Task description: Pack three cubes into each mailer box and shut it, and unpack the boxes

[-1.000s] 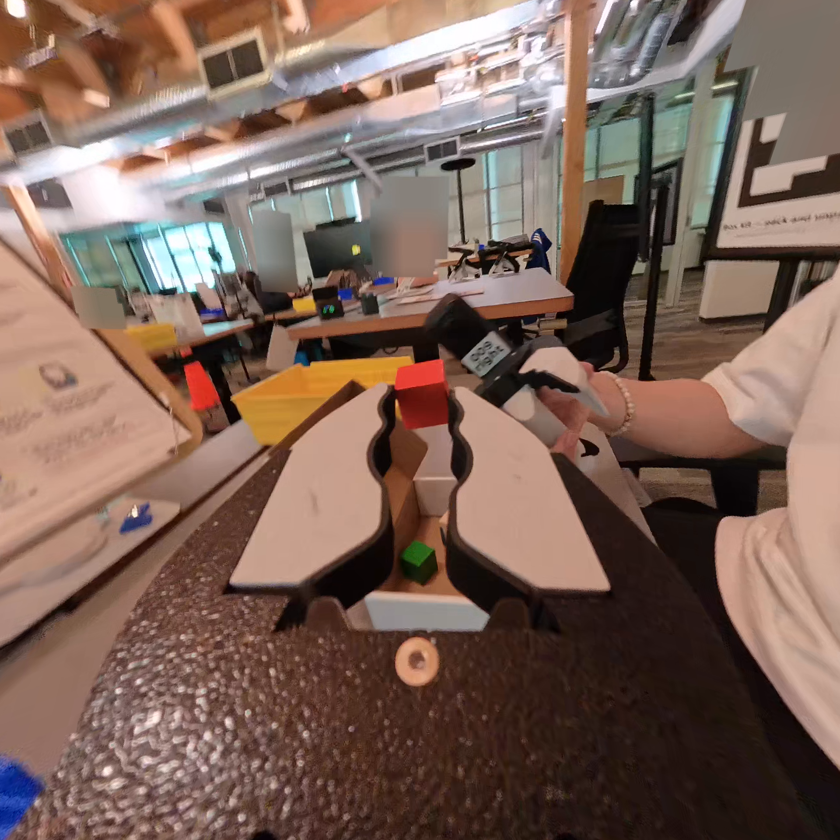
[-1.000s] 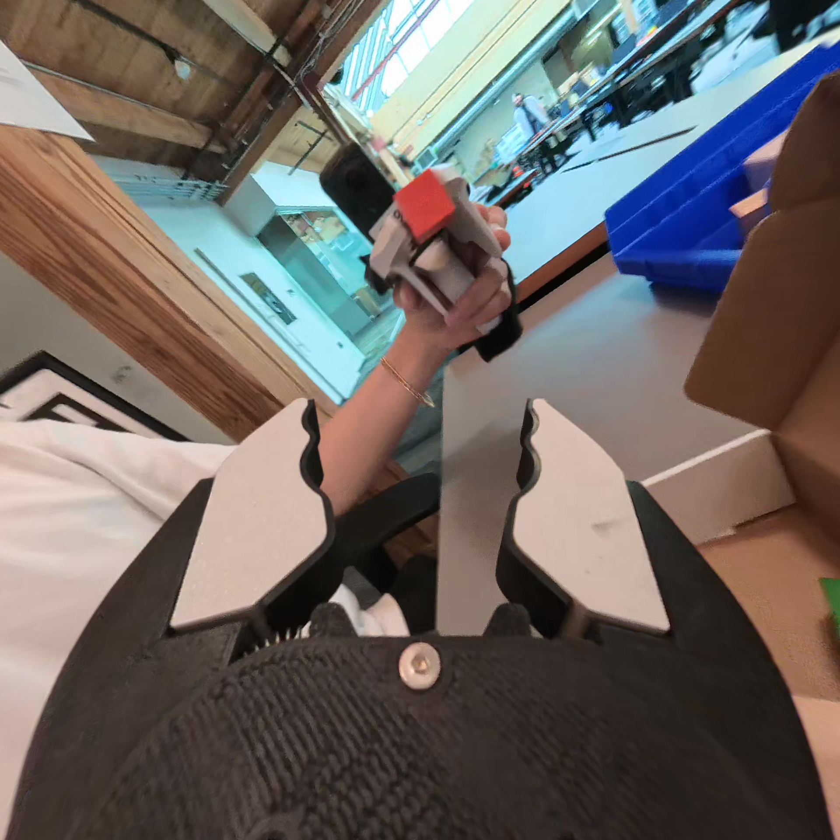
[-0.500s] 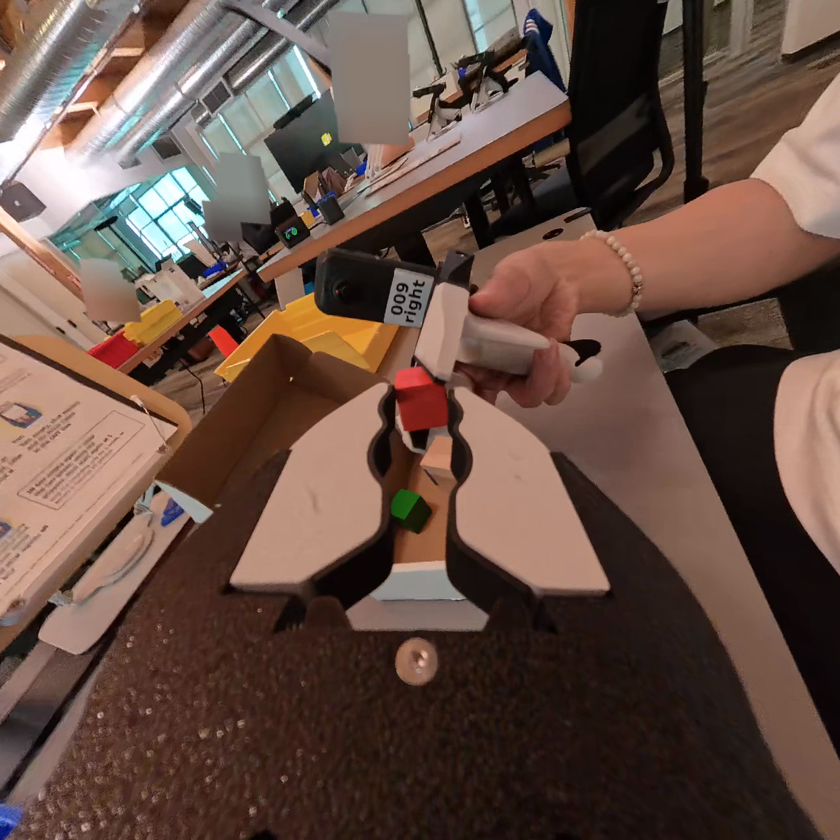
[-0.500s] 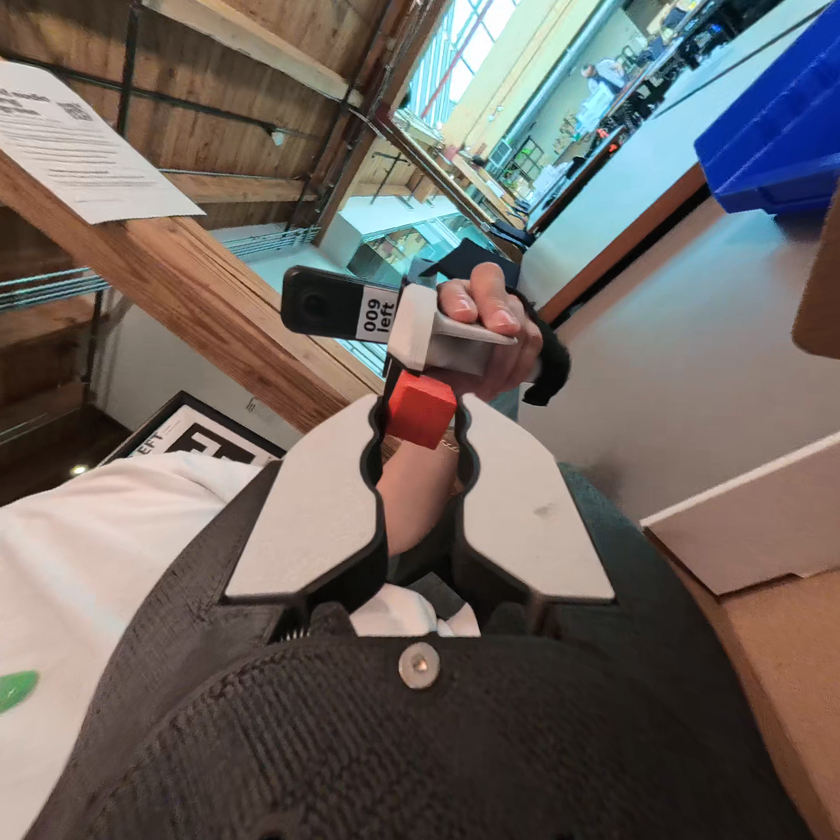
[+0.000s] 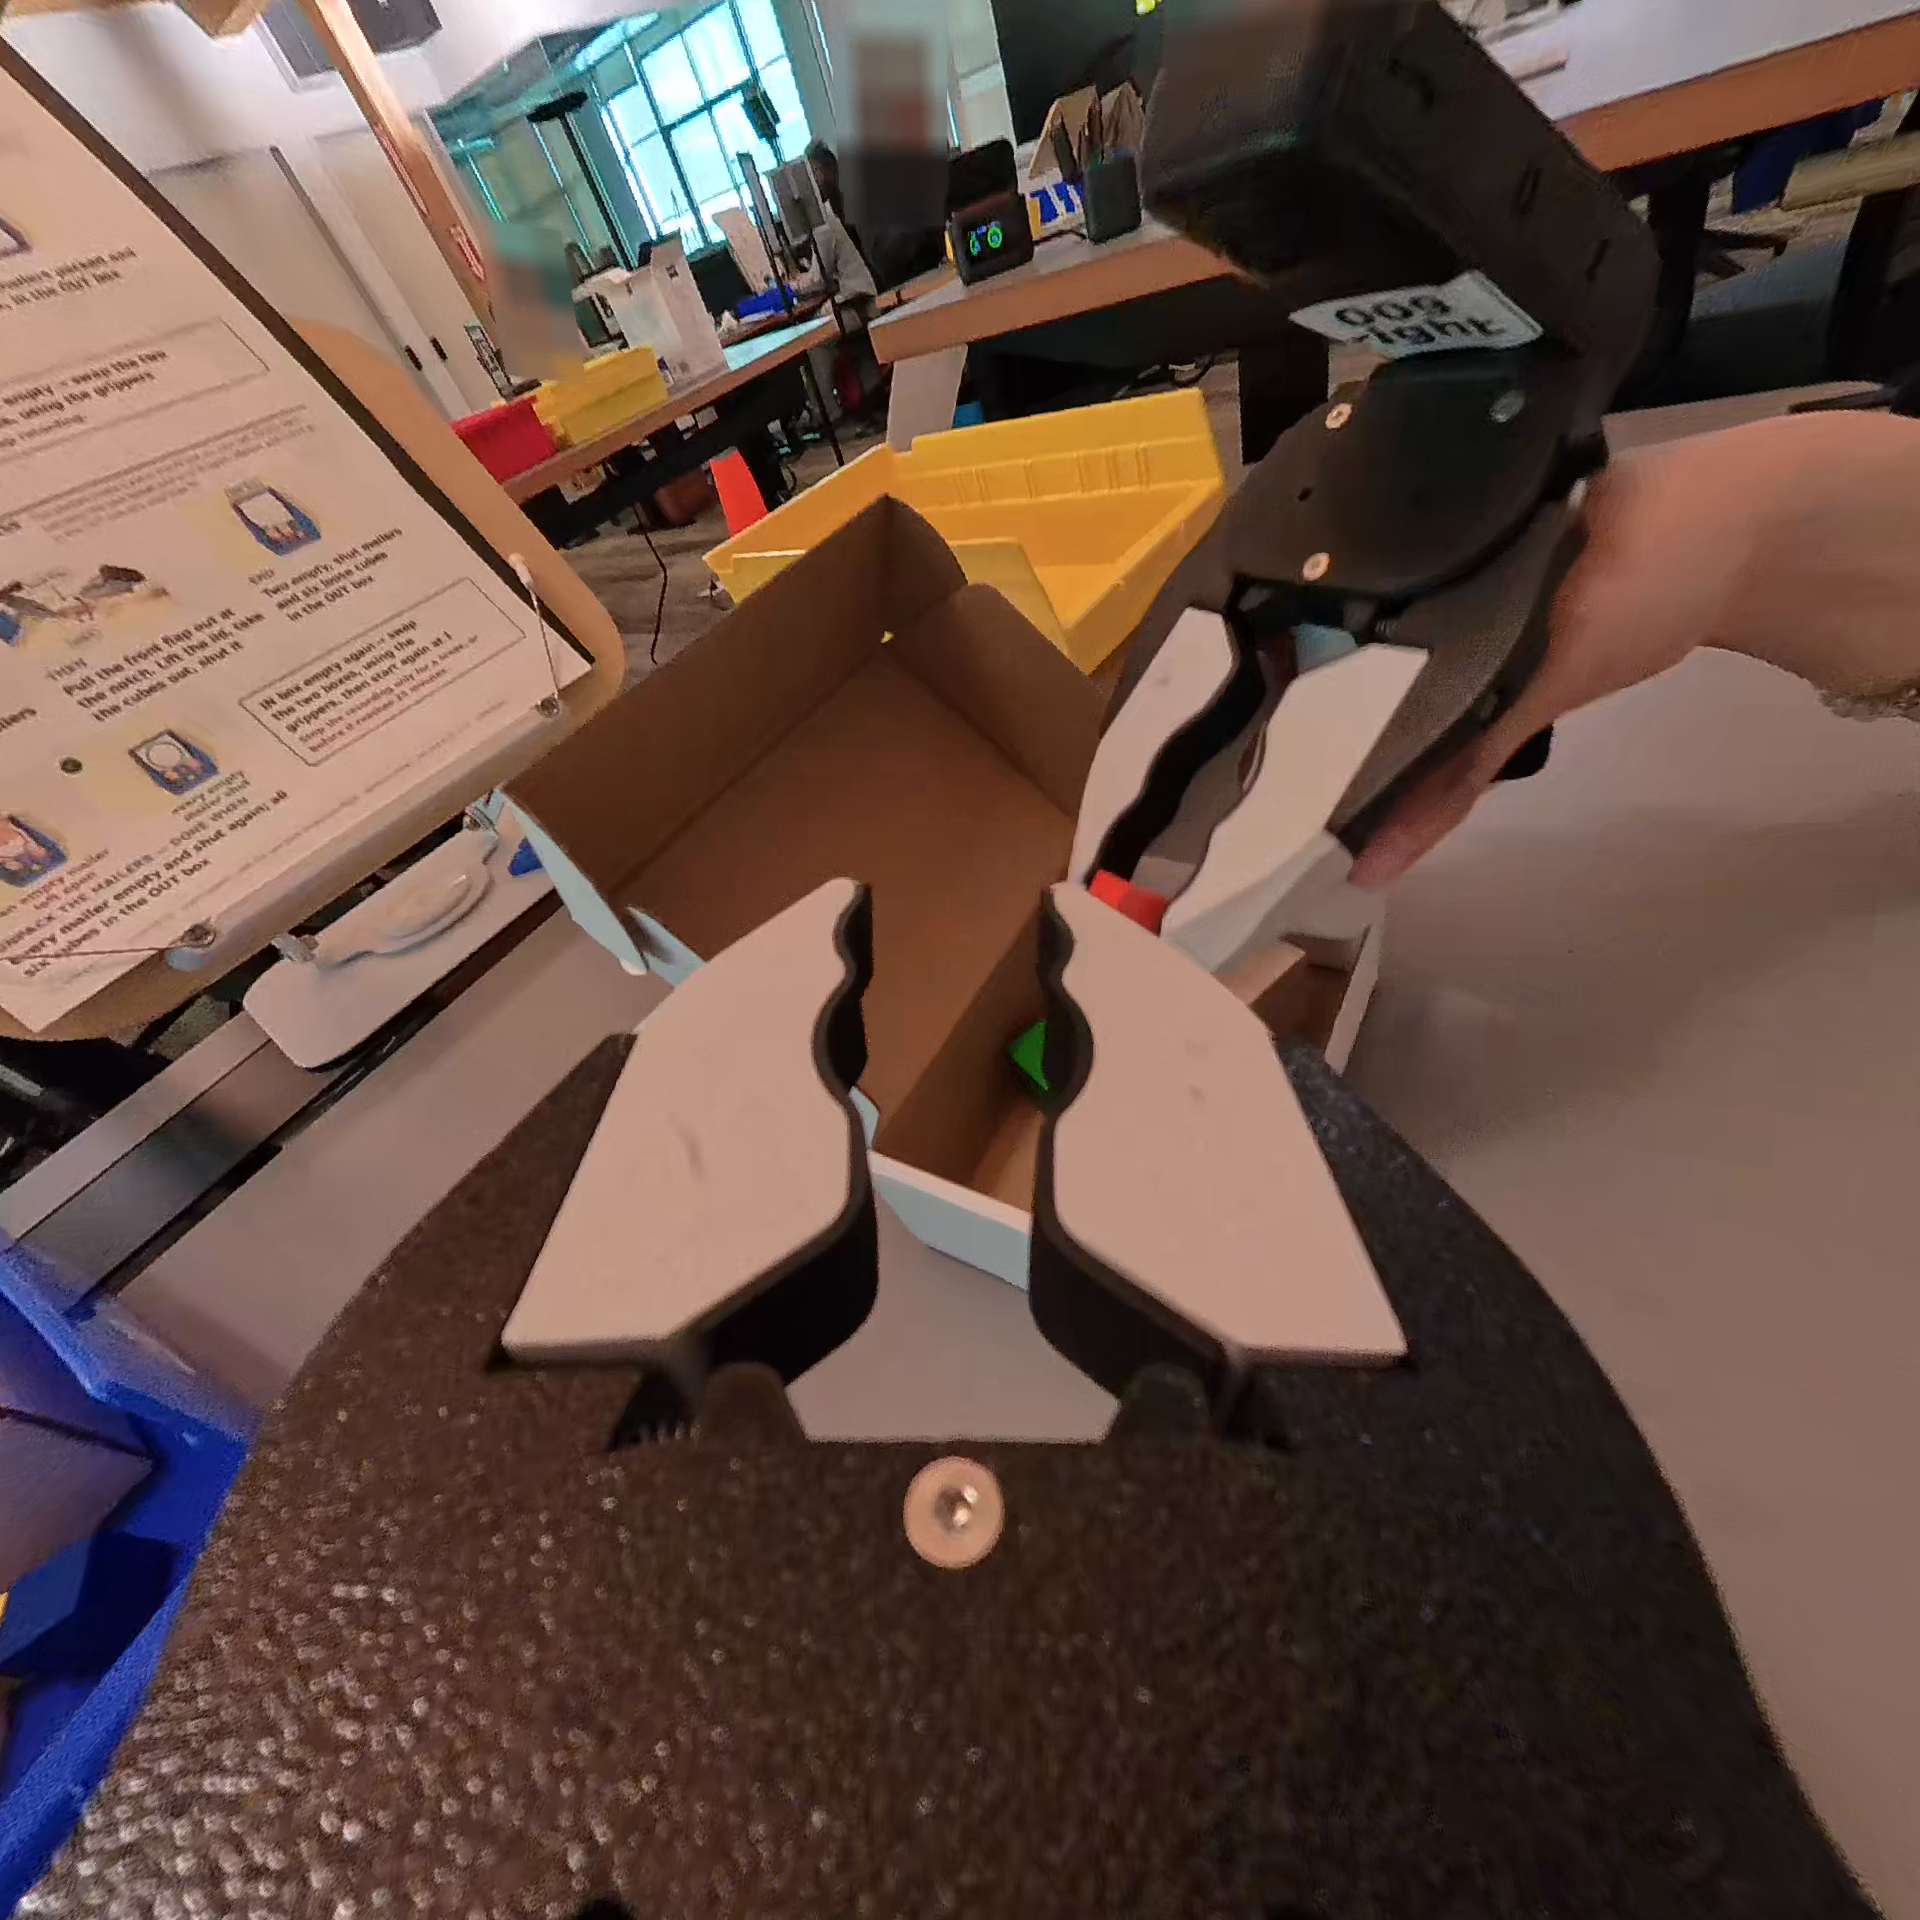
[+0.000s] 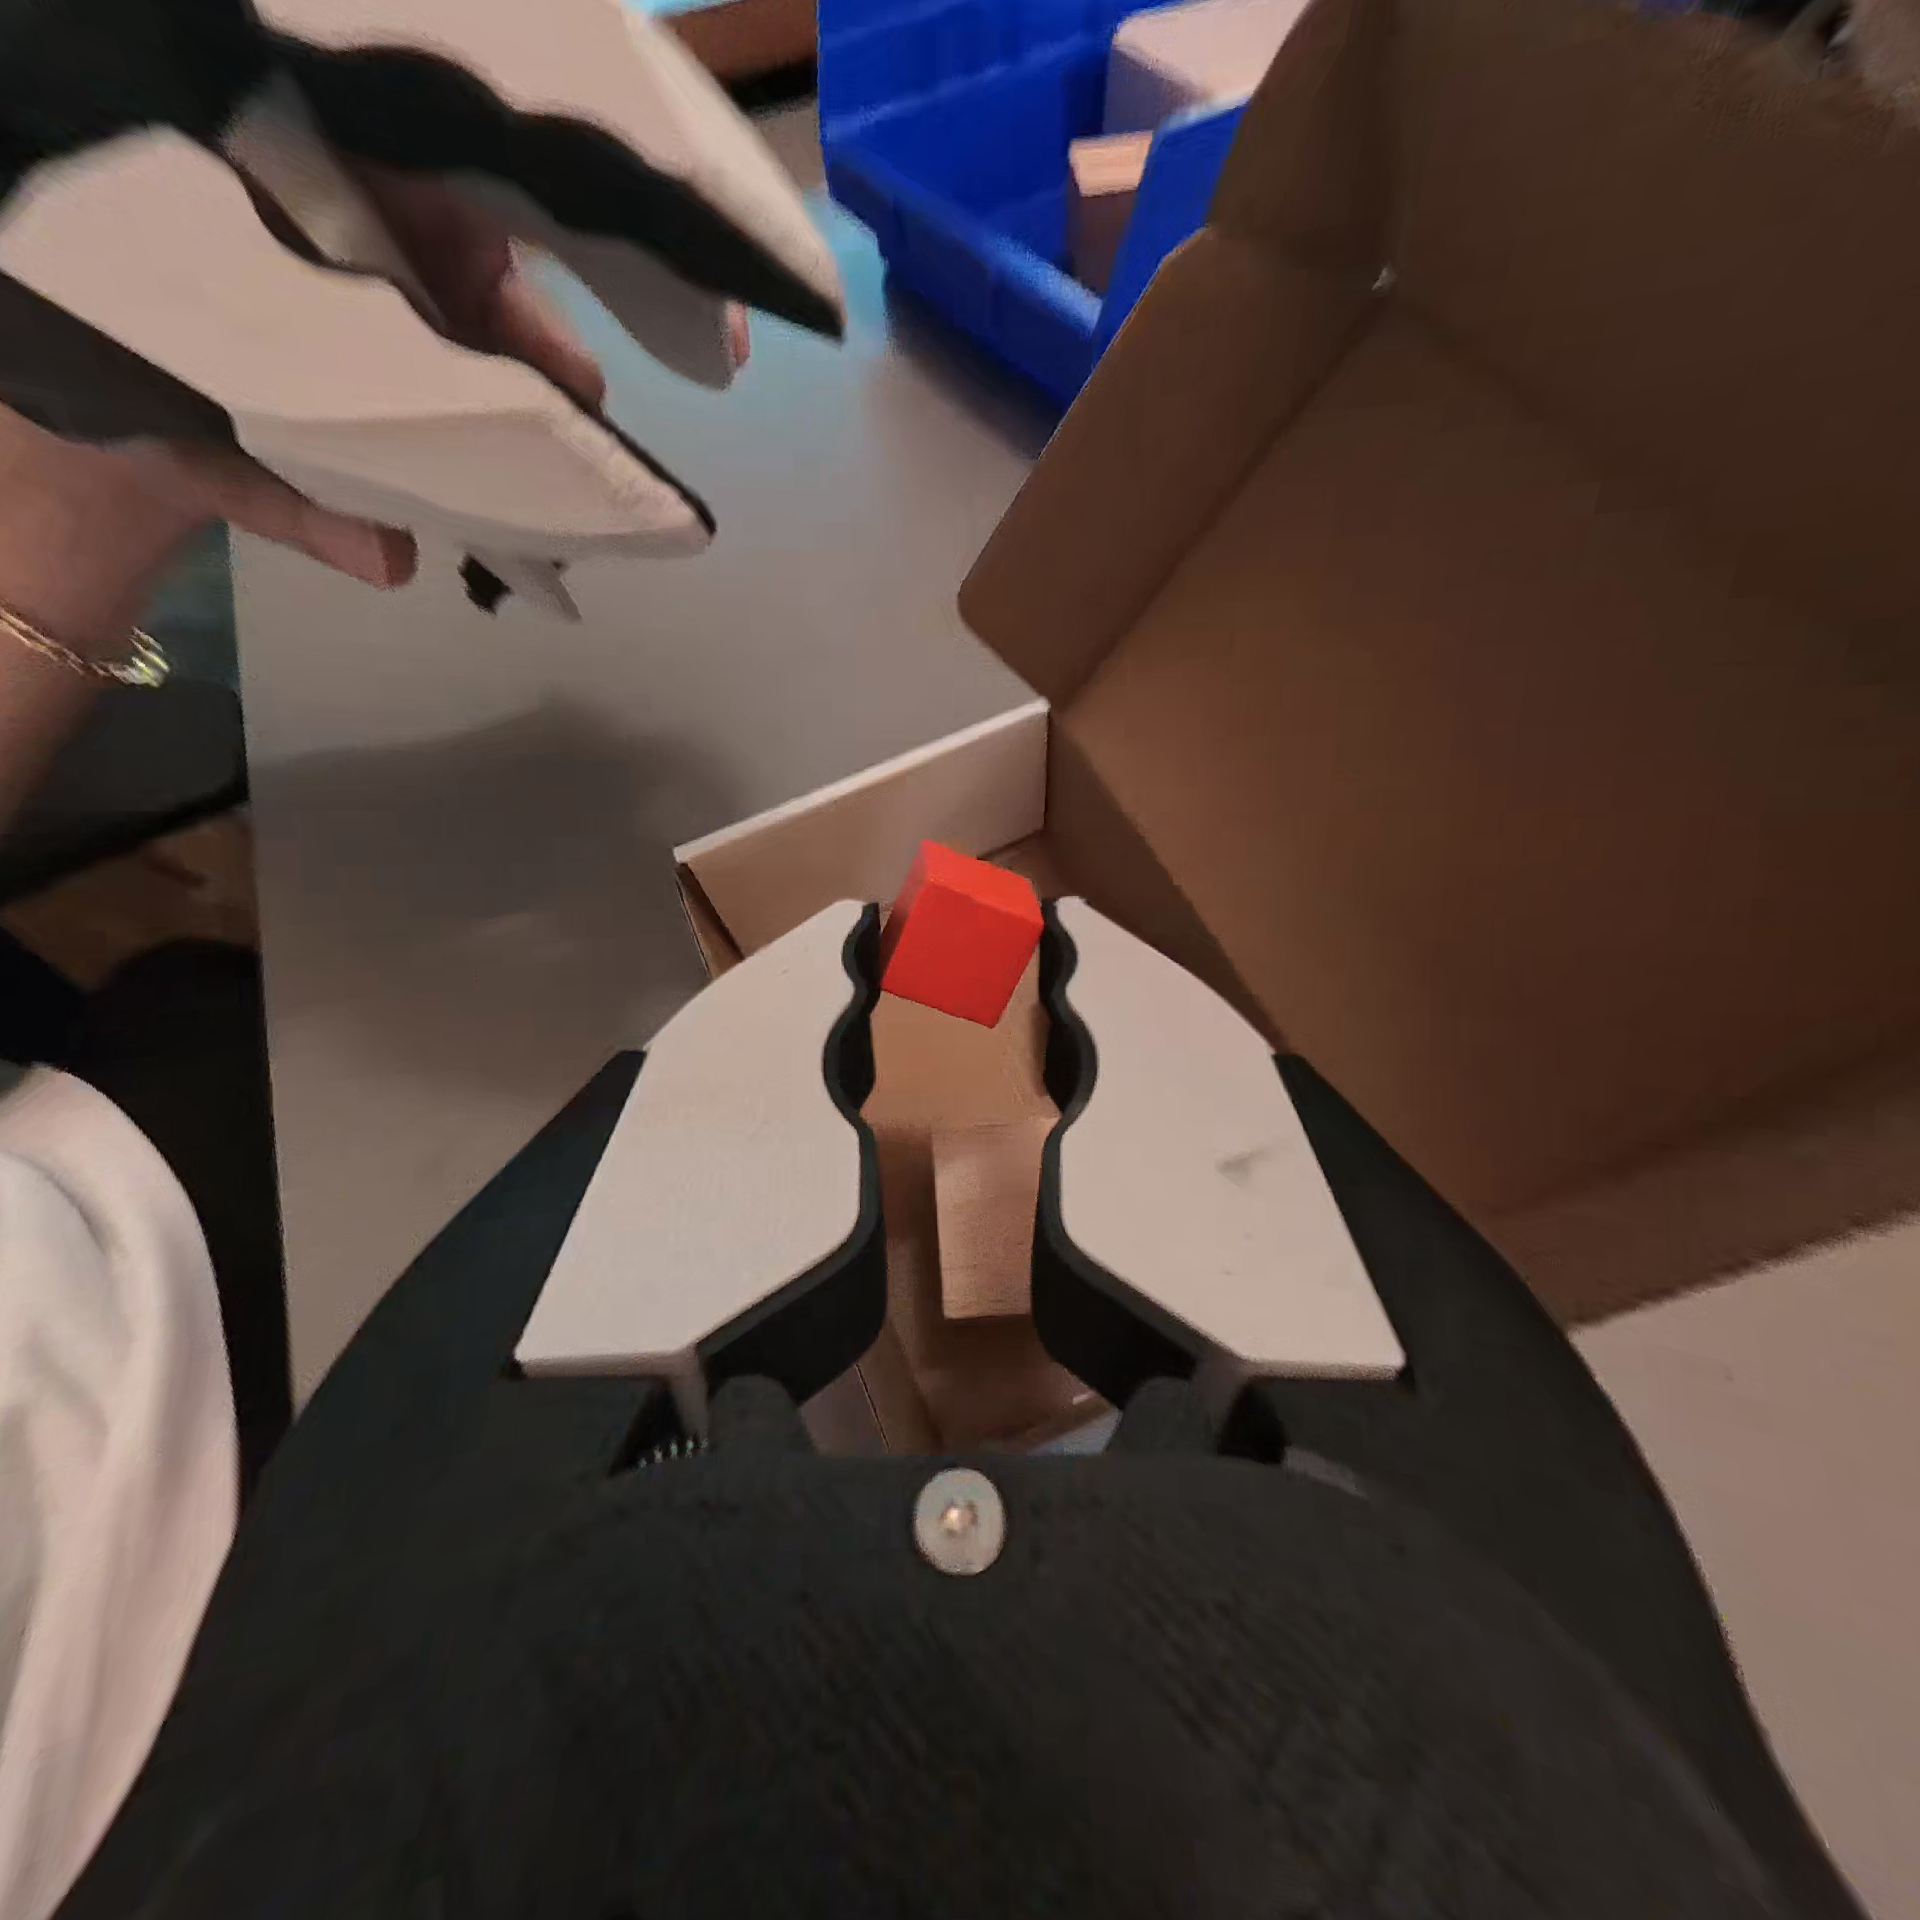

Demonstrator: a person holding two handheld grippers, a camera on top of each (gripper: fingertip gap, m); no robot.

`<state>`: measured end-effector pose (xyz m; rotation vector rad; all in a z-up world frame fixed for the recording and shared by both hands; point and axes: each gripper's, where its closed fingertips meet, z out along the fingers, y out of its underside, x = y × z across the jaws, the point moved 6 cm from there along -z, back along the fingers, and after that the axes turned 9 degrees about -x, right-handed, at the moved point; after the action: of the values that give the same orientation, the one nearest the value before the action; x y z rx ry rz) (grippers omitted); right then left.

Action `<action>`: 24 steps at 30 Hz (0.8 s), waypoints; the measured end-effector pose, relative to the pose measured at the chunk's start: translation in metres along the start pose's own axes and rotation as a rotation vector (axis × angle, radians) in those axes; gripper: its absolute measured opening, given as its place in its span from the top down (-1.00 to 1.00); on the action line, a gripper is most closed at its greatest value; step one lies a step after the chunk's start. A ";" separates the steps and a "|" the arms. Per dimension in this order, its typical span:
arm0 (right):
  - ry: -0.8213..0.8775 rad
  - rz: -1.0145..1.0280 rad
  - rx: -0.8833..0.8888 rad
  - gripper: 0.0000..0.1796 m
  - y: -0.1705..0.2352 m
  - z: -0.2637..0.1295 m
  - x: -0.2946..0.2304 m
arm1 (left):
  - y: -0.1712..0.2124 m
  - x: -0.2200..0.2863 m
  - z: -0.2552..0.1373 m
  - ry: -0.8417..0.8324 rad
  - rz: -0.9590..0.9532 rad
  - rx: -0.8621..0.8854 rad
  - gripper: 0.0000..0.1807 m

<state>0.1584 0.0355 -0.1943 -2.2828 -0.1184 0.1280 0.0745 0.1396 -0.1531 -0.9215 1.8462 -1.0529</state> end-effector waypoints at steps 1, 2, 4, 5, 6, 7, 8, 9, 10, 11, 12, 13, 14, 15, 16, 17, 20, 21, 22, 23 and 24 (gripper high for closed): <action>0.025 -0.012 -0.031 0.62 0.003 0.007 -0.001 | 0.001 0.000 0.000 0.000 -0.001 -0.016 0.67; 0.057 -0.023 -0.051 0.57 0.005 0.011 -0.001 | 0.001 0.000 0.000 -0.008 -0.006 -0.031 0.67; 0.088 -0.041 -0.052 0.46 0.006 0.011 0.001 | 0.003 -0.006 -0.003 -0.049 -0.045 -0.049 0.67; 0.085 -0.043 -0.039 0.44 0.004 0.006 0.002 | 0.004 -0.010 -0.004 -0.072 -0.083 -0.056 0.67; 0.076 -0.043 -0.014 0.44 0.001 -0.001 0.002 | 0.007 -0.016 -0.006 -0.103 -0.133 -0.068 0.67; 0.075 -0.040 0.016 0.45 -0.002 -0.011 0.004 | 0.009 -0.022 -0.009 -0.146 -0.192 -0.084 0.68; 0.094 -0.035 0.051 0.49 -0.006 -0.023 0.007 | 0.013 -0.029 -0.011 -0.186 -0.249 -0.100 0.69; 0.152 -0.022 0.092 0.54 -0.010 -0.035 0.014 | 0.016 -0.035 -0.013 -0.217 -0.304 -0.117 0.69; 0.243 0.001 0.137 0.59 -0.012 -0.049 0.025 | 0.019 -0.039 -0.015 -0.239 -0.358 -0.135 0.69; 0.348 0.027 0.181 0.63 -0.013 -0.061 0.036 | 0.021 -0.043 -0.016 -0.252 -0.408 -0.150 0.69; 0.440 0.053 0.222 0.66 -0.012 -0.071 0.048 | 0.021 -0.045 -0.017 -0.257 -0.449 -0.157 0.70; 0.502 0.078 0.253 0.70 -0.010 -0.078 0.057 | 0.021 -0.046 -0.016 -0.258 -0.481 -0.158 0.70; 0.533 0.103 0.266 0.72 -0.006 -0.080 0.064 | 0.019 -0.047 -0.014 -0.259 -0.508 -0.160 0.70; 0.535 0.122 0.257 0.73 -0.003 -0.078 0.068 | 0.017 -0.046 -0.011 -0.252 -0.527 -0.163 0.70; 0.520 0.131 0.232 0.73 -0.001 -0.074 0.070 | 0.014 -0.044 -0.006 -0.236 -0.537 -0.173 0.70; 0.513 0.136 0.196 0.73 0.002 -0.067 0.071 | 0.012 -0.042 0.000 -0.223 -0.540 -0.195 0.70; 0.540 0.112 0.131 0.81 0.004 -0.054 0.073 | 0.006 -0.042 0.016 -0.263 -0.519 -0.261 0.74; 0.545 0.107 0.128 0.87 0.002 -0.052 0.073 | 0.005 -0.044 0.021 -0.277 -0.511 -0.284 0.79; 0.558 0.108 0.121 0.88 0.000 -0.051 0.074 | 0.005 -0.044 0.026 -0.281 -0.507 -0.309 0.81; 0.574 0.107 0.109 0.89 -0.001 -0.050 0.076 | 0.005 -0.045 0.030 -0.286 -0.505 -0.336 0.81; 0.588 0.107 0.099 0.90 -0.001 -0.049 0.078 | 0.006 -0.046 0.034 -0.294 -0.506 -0.360 0.80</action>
<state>0.2425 0.0095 -0.1652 -2.1356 0.3092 -0.4701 0.1229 0.1709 -0.1564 -1.7251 1.6150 -0.8172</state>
